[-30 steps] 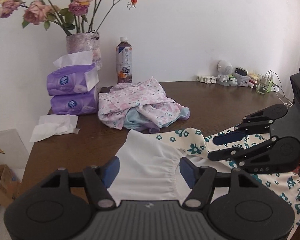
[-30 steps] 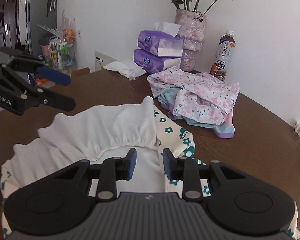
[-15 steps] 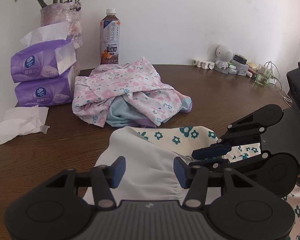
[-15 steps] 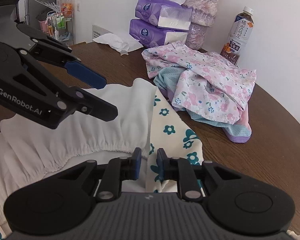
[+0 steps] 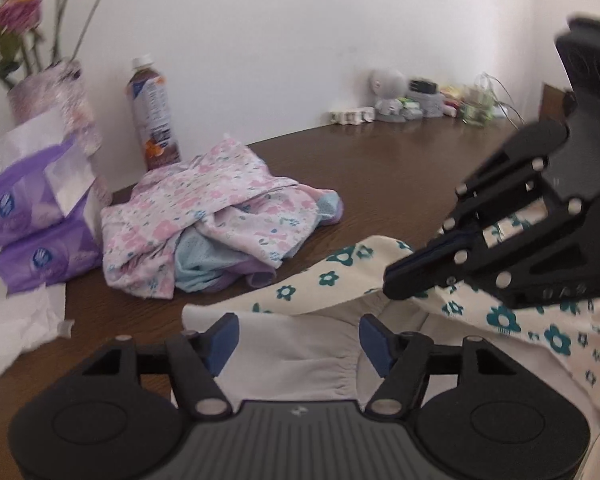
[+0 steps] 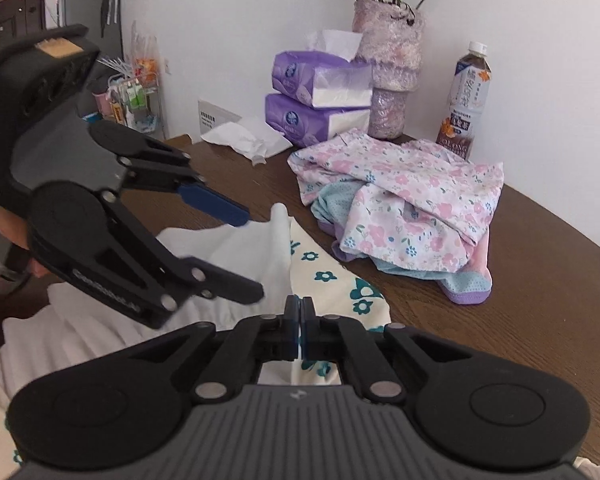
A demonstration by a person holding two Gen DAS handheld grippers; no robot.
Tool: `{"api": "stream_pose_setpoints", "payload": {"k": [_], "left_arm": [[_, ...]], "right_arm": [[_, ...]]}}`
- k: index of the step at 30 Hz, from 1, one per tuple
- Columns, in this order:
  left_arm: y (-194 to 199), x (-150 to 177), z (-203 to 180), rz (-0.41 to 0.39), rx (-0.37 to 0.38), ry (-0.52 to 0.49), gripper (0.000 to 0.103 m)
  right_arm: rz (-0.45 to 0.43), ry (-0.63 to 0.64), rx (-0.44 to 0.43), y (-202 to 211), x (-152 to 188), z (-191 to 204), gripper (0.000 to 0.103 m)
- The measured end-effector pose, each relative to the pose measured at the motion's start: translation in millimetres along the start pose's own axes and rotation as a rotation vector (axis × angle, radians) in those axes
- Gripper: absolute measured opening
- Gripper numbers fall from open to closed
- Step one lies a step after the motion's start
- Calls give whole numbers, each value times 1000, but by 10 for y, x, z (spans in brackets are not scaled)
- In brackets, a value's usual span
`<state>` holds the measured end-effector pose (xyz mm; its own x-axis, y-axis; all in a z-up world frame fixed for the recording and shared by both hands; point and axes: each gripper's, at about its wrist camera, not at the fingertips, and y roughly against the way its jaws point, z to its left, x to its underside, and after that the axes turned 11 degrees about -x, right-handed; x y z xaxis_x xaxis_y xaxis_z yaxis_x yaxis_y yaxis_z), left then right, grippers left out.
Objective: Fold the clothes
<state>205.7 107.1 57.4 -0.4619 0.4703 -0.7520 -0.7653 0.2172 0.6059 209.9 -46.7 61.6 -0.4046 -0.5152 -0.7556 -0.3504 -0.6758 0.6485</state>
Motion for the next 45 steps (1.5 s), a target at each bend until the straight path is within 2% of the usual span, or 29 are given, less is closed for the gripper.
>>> {"api": "stream_pose_setpoints", "payload": {"k": [6,7,8,9,10,14,17,22,27,30,31,33,34,35,37,38,39,41,42,43,44,45], "left_arm": [[-88,-26,-140,-54,-88,-119,62],[-77,-21,-154,-65,-101,-140,52],[-67,-16,-167,-76,-114,-161,35],[-56,-11,-181,-87,-126,-182,23],[-46,-6,-194,-98,-139,-204,1],[20,18,-256,-146,-194,-290,0],[216,86,-361,-181,-247,-360,0],[241,351,-490,-120,-253,-421,0],[175,500,-452,-53,-207,-375,1],[260,436,-268,-45,-151,-234,9],[298,397,-190,-52,-129,-172,16],[323,294,-61,-64,-121,-74,40],[314,243,-6,-67,-130,-40,62],[279,200,33,-65,-148,-26,70],[173,125,104,-45,-177,-9,68],[119,97,138,-31,-177,6,68],[63,77,172,-17,-169,29,68],[-55,53,260,9,-142,87,68],[-94,55,274,17,-129,100,67],[-134,60,276,25,-114,105,60],[-165,67,272,32,-103,105,35],[-176,76,254,36,-96,97,22]], "right_arm": [[-27,41,-10,213,23,133,0],[-32,37,-14,235,31,133,0],[-36,35,-15,254,38,133,0],[-39,34,-14,265,45,131,0],[-41,32,-12,273,53,126,0],[-51,15,-24,295,81,93,0],[-59,17,-34,319,118,112,0],[-11,0,-75,183,240,145,0],[51,-12,-114,-18,350,194,0],[82,-11,-121,-69,405,217,0],[87,-12,-120,-80,419,218,0],[86,-22,-121,-84,428,207,0],[78,-29,-119,-72,418,200,1],[64,-35,-115,-51,400,191,2],[29,-40,-93,21,344,170,7],[16,-38,-74,56,318,159,13],[6,-35,-48,89,294,146,17],[-8,-43,8,141,256,79,34],[-13,-53,34,160,243,37,35],[-18,-68,61,173,235,-13,35],[-24,-86,85,183,231,-68,36],[-31,-107,99,195,231,-125,36]]}}
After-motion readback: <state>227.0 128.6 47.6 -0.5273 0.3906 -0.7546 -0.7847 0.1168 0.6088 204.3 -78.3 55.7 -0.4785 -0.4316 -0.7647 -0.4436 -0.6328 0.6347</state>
